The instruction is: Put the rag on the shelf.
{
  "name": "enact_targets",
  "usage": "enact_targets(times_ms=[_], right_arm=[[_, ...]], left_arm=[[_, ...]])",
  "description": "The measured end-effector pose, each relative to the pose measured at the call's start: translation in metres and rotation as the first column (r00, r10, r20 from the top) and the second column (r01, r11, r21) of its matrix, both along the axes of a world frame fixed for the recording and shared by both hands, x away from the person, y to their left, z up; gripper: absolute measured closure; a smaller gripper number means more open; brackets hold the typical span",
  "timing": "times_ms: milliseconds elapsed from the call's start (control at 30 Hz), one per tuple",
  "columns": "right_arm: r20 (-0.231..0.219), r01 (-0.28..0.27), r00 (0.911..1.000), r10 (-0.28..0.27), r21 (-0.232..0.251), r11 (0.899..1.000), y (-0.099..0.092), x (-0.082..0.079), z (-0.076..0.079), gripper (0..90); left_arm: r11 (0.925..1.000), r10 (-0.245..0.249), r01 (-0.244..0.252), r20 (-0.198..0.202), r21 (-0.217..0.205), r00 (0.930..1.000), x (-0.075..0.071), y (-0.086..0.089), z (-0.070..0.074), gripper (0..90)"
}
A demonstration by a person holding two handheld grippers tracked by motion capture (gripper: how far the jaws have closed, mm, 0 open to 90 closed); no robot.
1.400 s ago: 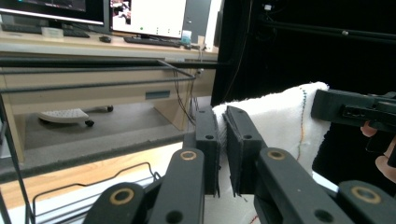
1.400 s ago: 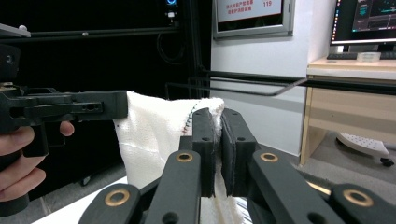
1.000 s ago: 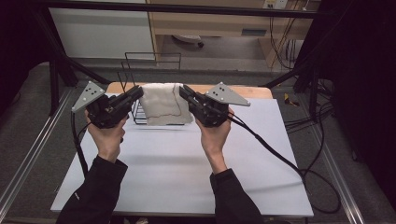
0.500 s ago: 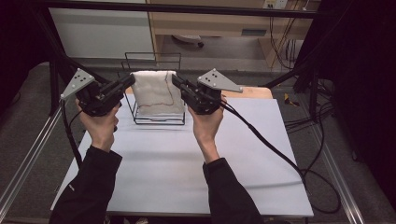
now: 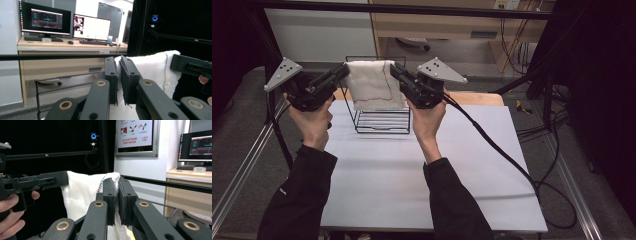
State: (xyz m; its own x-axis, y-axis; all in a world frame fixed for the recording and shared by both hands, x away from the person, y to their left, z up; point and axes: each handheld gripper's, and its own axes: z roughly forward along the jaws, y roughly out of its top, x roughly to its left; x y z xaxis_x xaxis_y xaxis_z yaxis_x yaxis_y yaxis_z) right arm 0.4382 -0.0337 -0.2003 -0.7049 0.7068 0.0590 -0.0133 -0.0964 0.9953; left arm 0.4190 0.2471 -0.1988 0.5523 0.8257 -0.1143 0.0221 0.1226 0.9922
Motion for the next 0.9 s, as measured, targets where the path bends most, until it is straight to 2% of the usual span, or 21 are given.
enact_targets(times_ms=[100,367,567,900], right_arm=[[0.001,0.003,1.0,-0.003,0.007,1.0,0.003,0.002,0.004,85.3],[0.007,0.006,1.0,-0.006,0.007,1.0,0.01,0.01,0.013,85.3],[0.015,0.01,0.9998,-0.01,0.012,1.0,0.013,0.018,0.021,85.3],[0.021,0.011,0.9997,-0.011,0.017,1.0,0.02,0.029,0.03,85.3]], left_arm=[[0.9999,-0.002,0.002,0.0,-0.011,1.0,0.003,0.002,0.004,83.7],[0.9998,0.019,-0.019,0.0,-0.009,0.9998,0.014,0.006,0.014,83.6],[0.9997,0.021,-0.021,0.017,-0.009,0.9996,0.019,0.008,0.021,83.6],[0.9992,0.034,-0.033,0.021,-0.022,0.9992,0.031,0.014,0.029,83.6]])
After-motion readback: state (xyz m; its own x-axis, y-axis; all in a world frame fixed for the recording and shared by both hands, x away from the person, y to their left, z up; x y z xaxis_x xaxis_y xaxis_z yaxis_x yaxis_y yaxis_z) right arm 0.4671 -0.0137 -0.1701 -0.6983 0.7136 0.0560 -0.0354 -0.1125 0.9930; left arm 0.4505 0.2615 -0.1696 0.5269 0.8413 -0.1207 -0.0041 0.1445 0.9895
